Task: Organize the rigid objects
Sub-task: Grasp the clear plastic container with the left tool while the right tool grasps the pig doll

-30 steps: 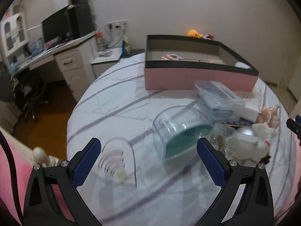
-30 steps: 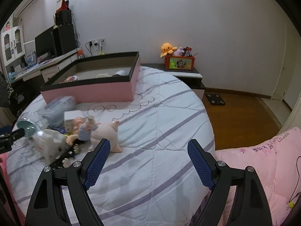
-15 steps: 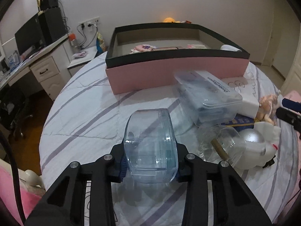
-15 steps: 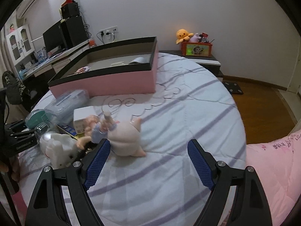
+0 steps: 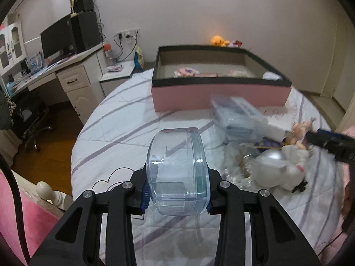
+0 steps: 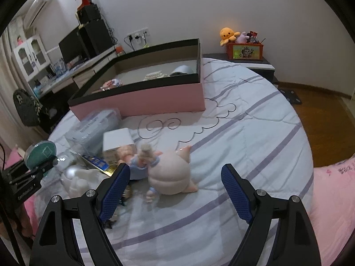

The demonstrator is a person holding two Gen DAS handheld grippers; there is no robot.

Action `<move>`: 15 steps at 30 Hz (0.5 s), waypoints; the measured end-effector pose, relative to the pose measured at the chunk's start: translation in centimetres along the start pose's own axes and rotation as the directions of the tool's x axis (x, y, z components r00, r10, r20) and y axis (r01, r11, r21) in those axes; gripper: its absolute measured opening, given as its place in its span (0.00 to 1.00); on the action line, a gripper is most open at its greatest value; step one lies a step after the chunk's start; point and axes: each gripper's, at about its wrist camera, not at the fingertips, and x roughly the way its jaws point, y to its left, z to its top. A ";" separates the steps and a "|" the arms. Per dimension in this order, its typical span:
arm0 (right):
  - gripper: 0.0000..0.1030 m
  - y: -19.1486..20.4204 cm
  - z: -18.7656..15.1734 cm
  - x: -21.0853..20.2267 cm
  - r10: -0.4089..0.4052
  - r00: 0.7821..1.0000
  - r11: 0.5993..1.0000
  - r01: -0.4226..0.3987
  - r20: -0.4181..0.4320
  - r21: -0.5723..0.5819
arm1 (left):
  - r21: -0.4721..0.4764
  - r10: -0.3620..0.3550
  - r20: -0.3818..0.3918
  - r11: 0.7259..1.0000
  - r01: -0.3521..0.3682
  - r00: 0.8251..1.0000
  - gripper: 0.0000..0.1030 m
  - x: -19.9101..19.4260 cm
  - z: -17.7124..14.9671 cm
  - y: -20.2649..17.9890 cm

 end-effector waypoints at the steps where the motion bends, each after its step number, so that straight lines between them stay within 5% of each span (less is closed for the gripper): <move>1: 0.83 0.3 -0.1 0.0 0.010 1.000 1.000 -0.010 -0.003 -0.001 | -0.001 -0.008 0.002 1.000 0.008 1.000 0.36 -0.2 0.0 -0.2; 10: 0.82 0.4 0.4 2.7 0.072 0.997 0.997 -0.071 -0.030 0.040 | -0.004 -0.045 0.008 0.999 0.045 0.999 0.36 -1.4 -0.2 -1.5; 15: 0.71 0.7 0.0 1.7 0.081 0.997 0.997 -0.081 -0.016 0.012 | 0.000 -0.072 0.029 0.997 0.072 0.997 0.36 -2.4 0.0 -2.5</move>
